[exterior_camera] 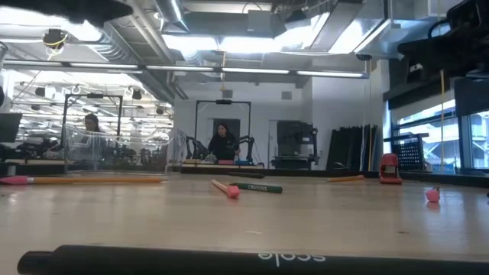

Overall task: Sort crayons/erasers/pens/pencils in bins
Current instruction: Put the orange pencil into the top transparent bin

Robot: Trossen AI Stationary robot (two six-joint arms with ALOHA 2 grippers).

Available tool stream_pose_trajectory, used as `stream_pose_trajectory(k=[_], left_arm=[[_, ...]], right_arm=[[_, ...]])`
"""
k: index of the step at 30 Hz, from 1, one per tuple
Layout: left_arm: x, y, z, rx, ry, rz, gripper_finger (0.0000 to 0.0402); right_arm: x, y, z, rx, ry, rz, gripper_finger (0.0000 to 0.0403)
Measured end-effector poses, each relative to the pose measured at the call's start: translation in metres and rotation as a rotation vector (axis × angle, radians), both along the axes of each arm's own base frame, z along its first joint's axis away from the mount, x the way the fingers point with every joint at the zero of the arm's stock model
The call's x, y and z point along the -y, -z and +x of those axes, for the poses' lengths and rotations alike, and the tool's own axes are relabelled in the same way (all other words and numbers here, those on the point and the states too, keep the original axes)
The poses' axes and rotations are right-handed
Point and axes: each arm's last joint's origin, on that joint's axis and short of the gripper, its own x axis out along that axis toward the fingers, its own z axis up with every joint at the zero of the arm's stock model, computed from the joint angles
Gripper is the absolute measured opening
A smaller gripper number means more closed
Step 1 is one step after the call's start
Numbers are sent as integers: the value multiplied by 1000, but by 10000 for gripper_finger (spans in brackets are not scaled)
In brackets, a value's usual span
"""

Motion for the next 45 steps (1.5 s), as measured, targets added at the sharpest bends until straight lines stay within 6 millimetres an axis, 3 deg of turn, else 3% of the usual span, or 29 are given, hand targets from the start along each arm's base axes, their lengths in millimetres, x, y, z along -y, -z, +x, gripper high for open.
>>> stream_pose_trajectory(k=[5,10,17,29,38,45], left_arm=[[-3,-19,27,-184,-5,-51,0],[-5,-31,50,-259,-48,-267,0],[-5,-32,57,-274,-83,-405,0],[1,3,50,-663,-121,-601,0],[11,22,66,-829,-172,-784,0],[16,40,84,-952,-199,-901,0]], right_arm=[[0,-13,-2,71,2,0,13],[1,-44,-11,116,4,-9,13],[3,-90,-13,-80,24,-14,13],[-4,-163,42,-384,60,44,13],[-9,-178,88,-545,91,-12,13],[-11,-179,97,-584,91,-27,13]])
